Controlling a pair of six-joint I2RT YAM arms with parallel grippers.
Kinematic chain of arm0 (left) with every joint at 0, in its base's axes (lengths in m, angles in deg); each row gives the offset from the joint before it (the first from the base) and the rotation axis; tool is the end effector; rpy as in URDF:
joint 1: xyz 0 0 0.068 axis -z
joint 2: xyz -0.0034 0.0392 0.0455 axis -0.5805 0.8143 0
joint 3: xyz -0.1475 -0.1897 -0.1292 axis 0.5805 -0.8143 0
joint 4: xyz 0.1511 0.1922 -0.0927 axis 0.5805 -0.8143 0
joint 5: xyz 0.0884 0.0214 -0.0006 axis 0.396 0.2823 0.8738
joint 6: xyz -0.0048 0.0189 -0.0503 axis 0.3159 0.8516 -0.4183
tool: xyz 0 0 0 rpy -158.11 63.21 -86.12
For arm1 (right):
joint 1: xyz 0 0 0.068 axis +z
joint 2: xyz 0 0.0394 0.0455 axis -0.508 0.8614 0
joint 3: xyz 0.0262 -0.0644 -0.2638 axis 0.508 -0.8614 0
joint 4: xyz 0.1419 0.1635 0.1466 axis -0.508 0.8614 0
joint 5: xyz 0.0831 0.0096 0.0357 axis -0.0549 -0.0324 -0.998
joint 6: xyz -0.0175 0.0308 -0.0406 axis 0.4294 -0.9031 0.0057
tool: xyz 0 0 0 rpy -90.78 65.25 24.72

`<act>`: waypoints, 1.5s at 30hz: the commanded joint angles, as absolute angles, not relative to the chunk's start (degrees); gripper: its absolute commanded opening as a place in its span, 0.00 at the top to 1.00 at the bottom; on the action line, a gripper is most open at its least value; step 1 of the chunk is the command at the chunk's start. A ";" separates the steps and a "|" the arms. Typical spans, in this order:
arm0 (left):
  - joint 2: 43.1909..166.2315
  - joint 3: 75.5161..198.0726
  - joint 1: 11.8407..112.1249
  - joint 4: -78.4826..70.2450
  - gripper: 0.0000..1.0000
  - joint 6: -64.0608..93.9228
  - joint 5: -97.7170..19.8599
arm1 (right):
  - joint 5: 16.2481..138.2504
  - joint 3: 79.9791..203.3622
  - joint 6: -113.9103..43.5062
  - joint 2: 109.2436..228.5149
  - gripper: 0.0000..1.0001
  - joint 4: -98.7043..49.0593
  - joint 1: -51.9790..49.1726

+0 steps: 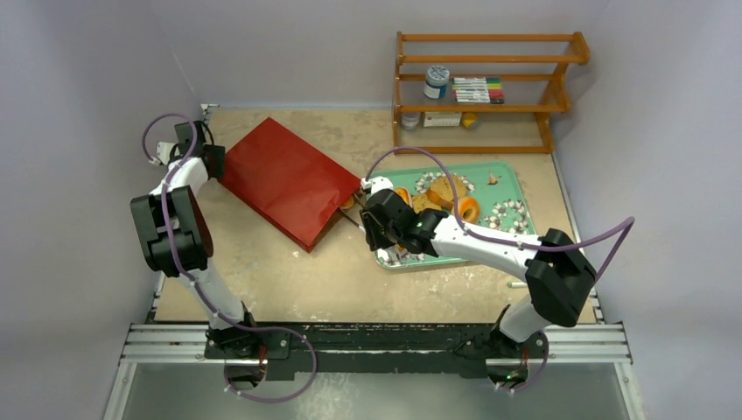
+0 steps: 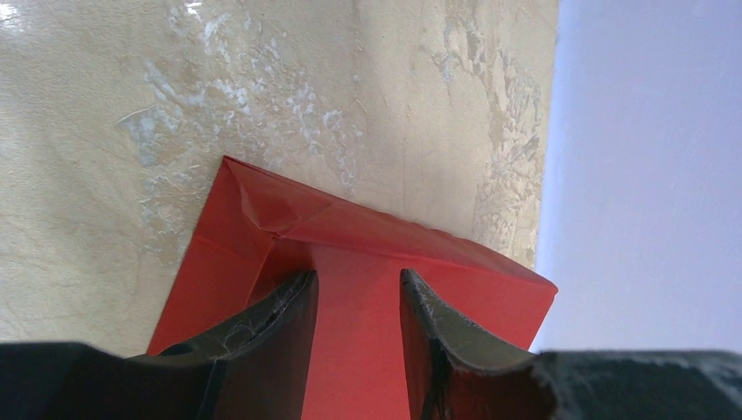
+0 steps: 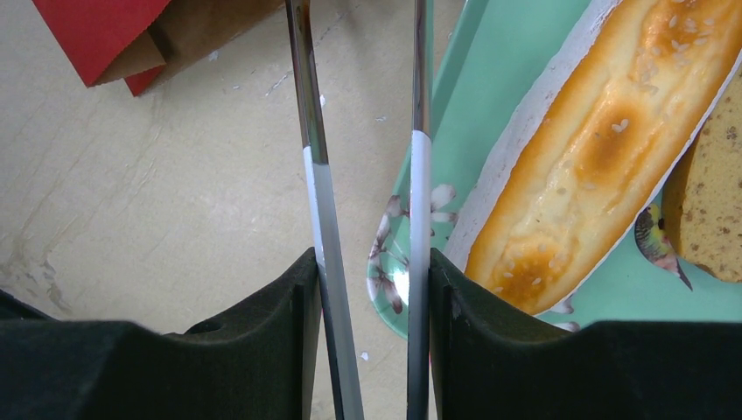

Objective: Take the fake bread out of the paper bag
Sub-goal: Take out the fake bread from the paper bag.

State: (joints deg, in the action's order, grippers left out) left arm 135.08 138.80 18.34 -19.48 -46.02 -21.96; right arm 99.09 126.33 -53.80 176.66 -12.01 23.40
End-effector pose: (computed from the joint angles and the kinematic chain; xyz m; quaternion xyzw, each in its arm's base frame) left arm 0.3896 0.1258 0.2132 -0.6699 0.6324 -0.1158 0.3715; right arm 0.2069 0.2691 0.2405 -0.1745 0.8909 0.1709 0.3829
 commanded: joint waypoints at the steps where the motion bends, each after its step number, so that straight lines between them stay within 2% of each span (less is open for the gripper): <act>1: 135.28 139.28 17.89 -16.74 0.62 -47.94 -21.95 | 98.48 128.82 -52.82 174.11 0.94 -12.44 23.24; 5: 134.47 138.29 17.91 -16.13 0.62 -48.30 -21.93 | 98.09 128.45 -52.98 173.67 0.94 -12.17 23.21; 18: 132.94 136.61 17.91 -16.43 0.62 -47.80 -22.02 | 97.94 129.97 -52.85 182.85 0.69 -18.78 23.26; 33: 133.58 136.82 17.91 -16.06 0.62 -47.01 -21.85 | 94.97 130.55 -54.23 192.04 0.61 -26.95 23.42; 41: 134.25 136.87 17.91 -15.81 0.62 -46.84 -21.75 | 96.37 133.25 -54.09 195.75 0.53 -26.74 24.72; 45: 134.55 136.87 17.88 -15.39 0.62 -46.79 -21.83 | 98.41 134.20 -54.44 196.21 0.53 -24.68 24.80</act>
State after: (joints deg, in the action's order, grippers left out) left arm 135.15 136.90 18.29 -17.58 -47.40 -22.13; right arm 98.08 132.01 -53.40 195.24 -25.25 23.84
